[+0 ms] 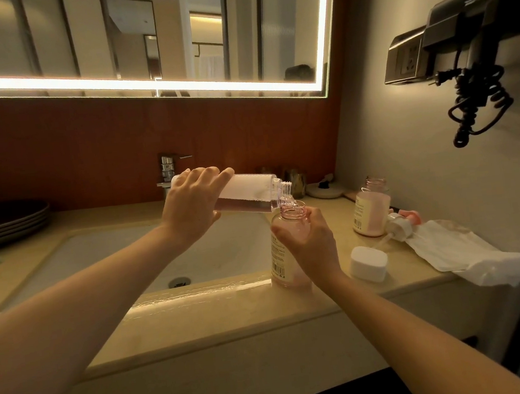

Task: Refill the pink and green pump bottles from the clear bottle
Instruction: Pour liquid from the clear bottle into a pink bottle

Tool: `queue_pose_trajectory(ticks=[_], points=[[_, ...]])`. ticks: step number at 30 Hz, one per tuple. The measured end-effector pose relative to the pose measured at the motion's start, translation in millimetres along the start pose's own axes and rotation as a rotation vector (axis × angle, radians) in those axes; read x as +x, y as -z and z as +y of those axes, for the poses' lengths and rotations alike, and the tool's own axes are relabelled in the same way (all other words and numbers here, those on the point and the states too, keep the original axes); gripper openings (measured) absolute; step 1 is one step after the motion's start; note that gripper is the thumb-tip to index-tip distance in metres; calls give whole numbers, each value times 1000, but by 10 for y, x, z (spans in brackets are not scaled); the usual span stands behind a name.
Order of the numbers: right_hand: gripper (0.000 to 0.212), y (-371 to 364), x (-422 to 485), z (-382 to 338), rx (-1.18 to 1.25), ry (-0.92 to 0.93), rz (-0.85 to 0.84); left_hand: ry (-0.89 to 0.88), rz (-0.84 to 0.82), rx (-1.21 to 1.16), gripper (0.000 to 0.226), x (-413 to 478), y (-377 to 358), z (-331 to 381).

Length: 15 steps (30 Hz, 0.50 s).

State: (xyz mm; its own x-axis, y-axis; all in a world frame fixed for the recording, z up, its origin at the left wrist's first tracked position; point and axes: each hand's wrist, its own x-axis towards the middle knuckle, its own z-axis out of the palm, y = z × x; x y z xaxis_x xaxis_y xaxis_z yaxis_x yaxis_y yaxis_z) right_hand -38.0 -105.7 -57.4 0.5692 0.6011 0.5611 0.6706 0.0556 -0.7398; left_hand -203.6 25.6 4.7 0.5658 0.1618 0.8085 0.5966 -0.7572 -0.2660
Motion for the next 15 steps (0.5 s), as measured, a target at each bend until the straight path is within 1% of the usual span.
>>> queue_pose_trajectory(ticks=[15], points=[[63, -9, 11, 18, -6, -7, -4, 5, -21, -4, 86, 6, -7, -4]])
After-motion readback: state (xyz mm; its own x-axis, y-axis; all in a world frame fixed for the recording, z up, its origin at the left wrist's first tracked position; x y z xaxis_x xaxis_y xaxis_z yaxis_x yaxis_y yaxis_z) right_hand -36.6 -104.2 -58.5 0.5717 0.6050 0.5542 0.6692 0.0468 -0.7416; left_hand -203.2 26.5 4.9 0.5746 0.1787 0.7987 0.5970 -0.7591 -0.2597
